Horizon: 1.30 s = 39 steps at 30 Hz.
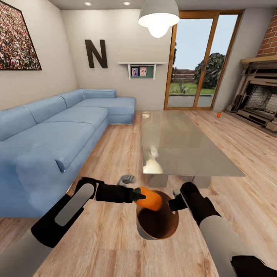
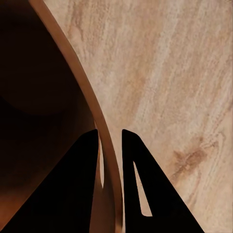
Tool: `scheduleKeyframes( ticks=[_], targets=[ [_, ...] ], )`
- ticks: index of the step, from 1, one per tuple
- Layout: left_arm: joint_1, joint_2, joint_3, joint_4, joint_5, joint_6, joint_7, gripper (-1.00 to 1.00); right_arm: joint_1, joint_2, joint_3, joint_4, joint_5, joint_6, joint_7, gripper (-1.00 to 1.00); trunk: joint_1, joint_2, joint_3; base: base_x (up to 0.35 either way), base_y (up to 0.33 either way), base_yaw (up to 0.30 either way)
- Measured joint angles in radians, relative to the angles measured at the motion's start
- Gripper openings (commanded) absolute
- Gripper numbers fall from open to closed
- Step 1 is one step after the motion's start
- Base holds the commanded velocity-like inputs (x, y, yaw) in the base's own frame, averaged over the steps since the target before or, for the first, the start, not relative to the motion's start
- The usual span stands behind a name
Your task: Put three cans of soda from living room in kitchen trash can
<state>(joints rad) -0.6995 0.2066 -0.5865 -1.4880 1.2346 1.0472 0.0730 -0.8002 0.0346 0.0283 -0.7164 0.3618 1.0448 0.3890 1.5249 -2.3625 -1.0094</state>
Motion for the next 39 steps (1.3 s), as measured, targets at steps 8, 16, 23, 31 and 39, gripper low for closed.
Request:
scheduleKeyframes(
  ticks=[8,16,23,31,39],
  targets=[
    [0.0,-0.054,-0.069,0.004,-0.019,0.0,0.105,-1.0,0.0,0.008,0.002,0.0,0.011,-0.001,-0.002,-1.0,0.0,0.0,0.0,0.0,0.0,0.0],
    [0.0,-0.1,-0.125,0.007,-0.02,0.0,0.238,-1.0,0.0,0.025,0.002,0.0,0.016,-0.001,-0.042,-1.0,0.0,0.0,0.0,0.0,0.0,0.0],
    [0.0,-0.105,-0.142,0.03,-0.023,0.0,0.311,-1.0,0.0,0.041,0.002,0.0,0.008,0.0,-0.055,-1.0,0.0,0.0,0.0,0.0,0.0,0.0],
    [0.0,-0.115,-0.187,0.064,-0.022,0.0,0.362,-1.0,0.0,0.046,0.002,0.0,0.007,0.0,-0.059,-1.0,0.0,0.0,0.0,0.0,0.0,0.0],
    [0.0,-0.152,-0.21,0.106,-0.023,0.0,0.39,-1.0,0.0,0.051,0.003,-0.001,0.007,0.0,-0.06,-1.0,0.0,0.0,0.0,0.0,0.0,0.0]
  ],
)
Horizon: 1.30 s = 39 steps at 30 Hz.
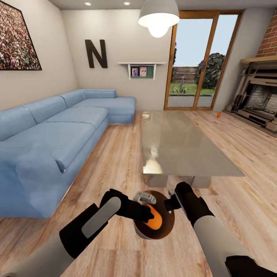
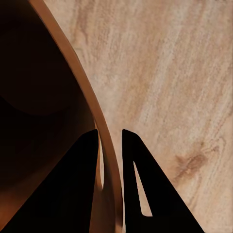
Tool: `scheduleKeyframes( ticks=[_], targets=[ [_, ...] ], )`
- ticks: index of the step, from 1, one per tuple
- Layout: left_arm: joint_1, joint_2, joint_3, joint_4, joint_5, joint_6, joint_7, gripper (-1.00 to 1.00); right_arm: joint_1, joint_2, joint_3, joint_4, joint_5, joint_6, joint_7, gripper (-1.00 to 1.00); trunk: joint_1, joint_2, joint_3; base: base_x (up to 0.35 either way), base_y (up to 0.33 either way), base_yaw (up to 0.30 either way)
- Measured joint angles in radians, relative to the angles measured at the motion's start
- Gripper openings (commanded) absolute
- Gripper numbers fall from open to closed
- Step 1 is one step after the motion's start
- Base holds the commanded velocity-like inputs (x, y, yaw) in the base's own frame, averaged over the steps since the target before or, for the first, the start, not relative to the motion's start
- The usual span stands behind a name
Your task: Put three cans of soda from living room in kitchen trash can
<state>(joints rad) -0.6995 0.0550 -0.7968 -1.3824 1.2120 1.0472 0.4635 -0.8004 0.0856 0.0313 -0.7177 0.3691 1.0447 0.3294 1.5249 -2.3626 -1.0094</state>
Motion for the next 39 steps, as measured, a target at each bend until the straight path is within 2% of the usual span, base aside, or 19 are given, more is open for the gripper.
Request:
scheduleKeyframes(
  ticks=[4,5,7,9,11,21,28,31,33,37,39],
  targets=[
    [0.0,-0.004,-0.004,0.03,-0.015,0.0,0.006,-1.0,0.0,0.001,0.0,0.0,0.003,0.0,0.0,-1.0,0.0,0.0,0.0,0.0,0.0,0.0],
    [0.0,-0.009,-0.004,0.04,-0.055,0.0,0.006,-1.0,0.0,0.001,0.0,0.0,0.004,-0.001,0.0,-1.0,0.0,0.0,0.0,0.0,0.0,0.0],
    [0.0,-0.014,-0.004,0.045,-0.081,0.0,0.005,-1.0,0.0,0.002,0.0,0.0,0.004,0.0,0.0,-1.0,0.0,0.0,0.0,0.0,0.0,0.0],
    [0.0,-0.028,-0.002,0.06,-0.135,0.0,0.003,-1.0,0.0,0.002,0.0,0.0,0.002,0.0,0.0,-1.0,0.0,0.0,0.0,0.0,0.0,0.0],
    [0.0,-0.037,-0.002,0.078,-0.159,0.0,0.003,-1.0,0.0,0.002,0.0,0.0,0.002,0.0,0.0,-1.0,0.0,0.0,0.0,0.0,0.0,0.0],
    [0.0,-0.048,-0.004,0.123,-0.182,0.0,0.002,-1.0,0.0,0.005,0.002,0.0,0.002,0.0,0.0,-1.0,0.0,0.0,0.0,0.0,0.0,0.0],
    [0.0,-0.065,-0.004,0.139,-0.22,0.0,0.0,-1.0,0.0,0.019,0.002,-0.001,0.0,0.0,0.0,-1.0,0.0,0.0,0.0,0.0,0.0,0.0],
    [0.0,-0.067,-0.004,0.15,-0.223,0.0,0.0,-1.0,0.0,0.023,0.002,-0.001,-0.002,0.0,0.0,-1.0,0.0,0.0,0.0,0.0,0.0,0.0],
    [0.0,-0.07,-0.004,0.16,-0.225,0.0,0.0,-1.0,0.0,0.03,0.002,-0.001,0.012,-0.001,-0.001,-1.0,0.0,0.0,0.0,0.0,0.0,0.0],
    [0.0,-0.071,-0.005,0.167,-0.226,0.0,0.0,-1.0,0.0,0.035,0.002,-0.003,-0.006,0.001,0.0,-1.0,0.0,0.0,0.0,0.0,0.0,0.0],
    [0.0,-0.072,-0.005,0.174,-0.227,0.0,0.0,-1.0,0.0,0.037,0.002,-0.003,0.002,0.0,0.0,-1.0,0.0,0.0,0.0,0.0,0.0,0.0]
  ],
)
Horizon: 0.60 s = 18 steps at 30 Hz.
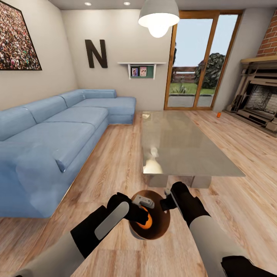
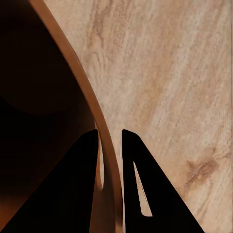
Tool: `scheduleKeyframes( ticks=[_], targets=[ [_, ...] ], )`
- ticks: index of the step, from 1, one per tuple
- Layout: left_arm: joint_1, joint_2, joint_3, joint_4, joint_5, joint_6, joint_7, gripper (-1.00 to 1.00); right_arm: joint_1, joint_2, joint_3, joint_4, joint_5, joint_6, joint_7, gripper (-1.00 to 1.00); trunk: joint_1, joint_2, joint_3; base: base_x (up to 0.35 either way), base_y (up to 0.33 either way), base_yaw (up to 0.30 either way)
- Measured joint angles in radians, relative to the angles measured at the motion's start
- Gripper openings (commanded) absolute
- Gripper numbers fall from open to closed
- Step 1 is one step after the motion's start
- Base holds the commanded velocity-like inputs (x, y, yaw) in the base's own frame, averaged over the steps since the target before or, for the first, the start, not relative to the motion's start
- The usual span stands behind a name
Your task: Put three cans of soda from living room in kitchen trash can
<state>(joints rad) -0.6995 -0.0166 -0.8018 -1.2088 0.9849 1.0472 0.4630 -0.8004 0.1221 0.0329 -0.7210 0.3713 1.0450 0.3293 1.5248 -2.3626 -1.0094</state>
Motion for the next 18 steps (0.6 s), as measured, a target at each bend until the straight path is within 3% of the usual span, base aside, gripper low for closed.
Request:
scheduleKeyframes(
  ticks=[4,10,11,18],
  targets=[
    [0.0,0.0,0.0,0.015,0.0,0.0,-0.001,-1.0,0.0,0.005,-0.001,-0.003,0.047,-0.002,-0.001,-1.0,0.0,0.0,0.0,0.0,0.0,0.0],
    [0.0,0.0,0.0,0.019,0.0,0.0,-0.001,-1.0,0.0,0.011,-0.001,-0.004,0.043,0.0,0.0,-1.0,0.0,0.0,0.0,0.0,0.0,0.0],
    [0.0,0.0,0.0,0.022,-0.001,0.0,-0.001,1.0,0.0,0.011,-0.001,-0.004,0.047,0.0,0.0,-1.0,0.0,0.0,0.0,0.0,0.0,0.0],
    [0.0,0.0,0.0,0.03,0.0,-0.001,-0.001,1.0,0.001,0.014,-0.001,-0.004,0.046,0.0,0.0,-1.0,0.0,0.0,0.0,0.0,0.0,0.0]
  ],
)
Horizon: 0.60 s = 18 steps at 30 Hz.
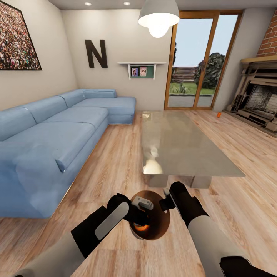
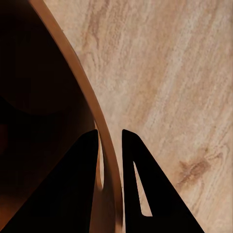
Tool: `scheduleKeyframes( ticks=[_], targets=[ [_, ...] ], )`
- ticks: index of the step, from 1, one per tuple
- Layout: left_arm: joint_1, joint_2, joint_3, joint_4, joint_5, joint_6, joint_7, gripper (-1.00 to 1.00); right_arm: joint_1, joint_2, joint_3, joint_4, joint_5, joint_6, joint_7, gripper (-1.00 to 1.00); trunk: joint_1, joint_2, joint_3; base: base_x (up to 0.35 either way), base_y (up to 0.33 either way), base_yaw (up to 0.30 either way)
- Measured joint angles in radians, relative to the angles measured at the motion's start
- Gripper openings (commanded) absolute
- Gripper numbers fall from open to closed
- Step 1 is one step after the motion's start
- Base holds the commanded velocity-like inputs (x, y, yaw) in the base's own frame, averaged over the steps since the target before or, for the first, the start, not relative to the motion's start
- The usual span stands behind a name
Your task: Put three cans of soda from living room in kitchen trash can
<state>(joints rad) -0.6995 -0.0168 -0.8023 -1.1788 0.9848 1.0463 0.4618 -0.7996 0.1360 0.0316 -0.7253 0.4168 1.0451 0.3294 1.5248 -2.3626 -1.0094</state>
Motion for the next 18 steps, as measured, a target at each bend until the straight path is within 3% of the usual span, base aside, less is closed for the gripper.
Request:
scheduleKeyframes(
  ticks=[10,18],
  targets=[
    [0.0,0.008,0.001,-0.011,0.001,0.0,-0.001,1.0,0.001,-0.002,0.0,0.0,0.004,0.0,0.0,-1.0,0.0,0.0,0.0,0.0,0.0,0.0],
    [0.007,0.024,0.011,-0.145,0.003,0.001,-0.014,1.0,0.002,-0.008,-0.003,0.001,0.005,-0.001,0.0,-1.0,0.0,0.0,0.0,0.0,0.0,0.0]
  ],
)
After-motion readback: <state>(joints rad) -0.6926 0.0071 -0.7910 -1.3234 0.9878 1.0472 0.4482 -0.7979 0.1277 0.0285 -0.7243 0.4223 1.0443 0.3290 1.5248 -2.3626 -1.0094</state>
